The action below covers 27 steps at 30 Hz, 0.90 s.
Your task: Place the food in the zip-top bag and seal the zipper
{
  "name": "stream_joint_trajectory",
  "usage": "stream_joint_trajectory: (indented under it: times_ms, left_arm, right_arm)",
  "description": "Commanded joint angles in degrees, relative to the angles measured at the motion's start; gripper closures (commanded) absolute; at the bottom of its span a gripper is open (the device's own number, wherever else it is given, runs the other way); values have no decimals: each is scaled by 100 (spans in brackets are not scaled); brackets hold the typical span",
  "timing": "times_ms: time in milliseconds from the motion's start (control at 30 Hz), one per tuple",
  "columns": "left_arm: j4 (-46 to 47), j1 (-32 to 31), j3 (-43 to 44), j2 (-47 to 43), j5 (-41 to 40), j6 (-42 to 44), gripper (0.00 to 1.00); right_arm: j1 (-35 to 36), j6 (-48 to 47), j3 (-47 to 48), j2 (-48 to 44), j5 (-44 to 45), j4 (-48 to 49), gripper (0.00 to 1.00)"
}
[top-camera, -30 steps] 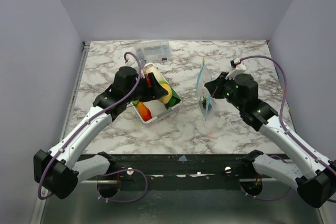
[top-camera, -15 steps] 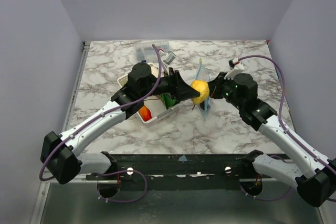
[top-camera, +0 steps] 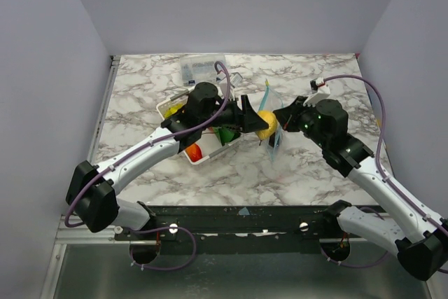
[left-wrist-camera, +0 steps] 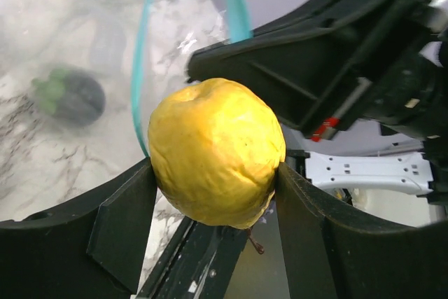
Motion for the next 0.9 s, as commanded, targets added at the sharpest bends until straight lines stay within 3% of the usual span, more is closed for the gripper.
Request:
stream_joint_trajectory:
  times_ms: [0,100,167,267,367,667,867]
  left_arm:
    - [-791,-41,72,149,-555,207,100]
    - [-1138,-46,237,208,-678,271,96]
    - [-1191,-41,275,204,-647,313,85]
    - [-1158,-41,262,156,-546,331,54]
    - [-1143,-39,263,116,-446,324,33]
    - [-1064,-41,212,-136,-273,394,12]
    - [-1126,-33,234,-344,-276,524,10]
  right_arm:
    - [59,131,11,-180,-48,211,99]
    - [59,145,2,-161,-94,234,99]
    - [56,139,-11,-145,-108,224,99]
    - [52,155,-66,-169,-97,218,99]
    - [51,165,-119,-202,-99,229,99]
    - [58,165,-143,-209,-91,220,99]
    - [54,155,-114,-200,-82,180,99]
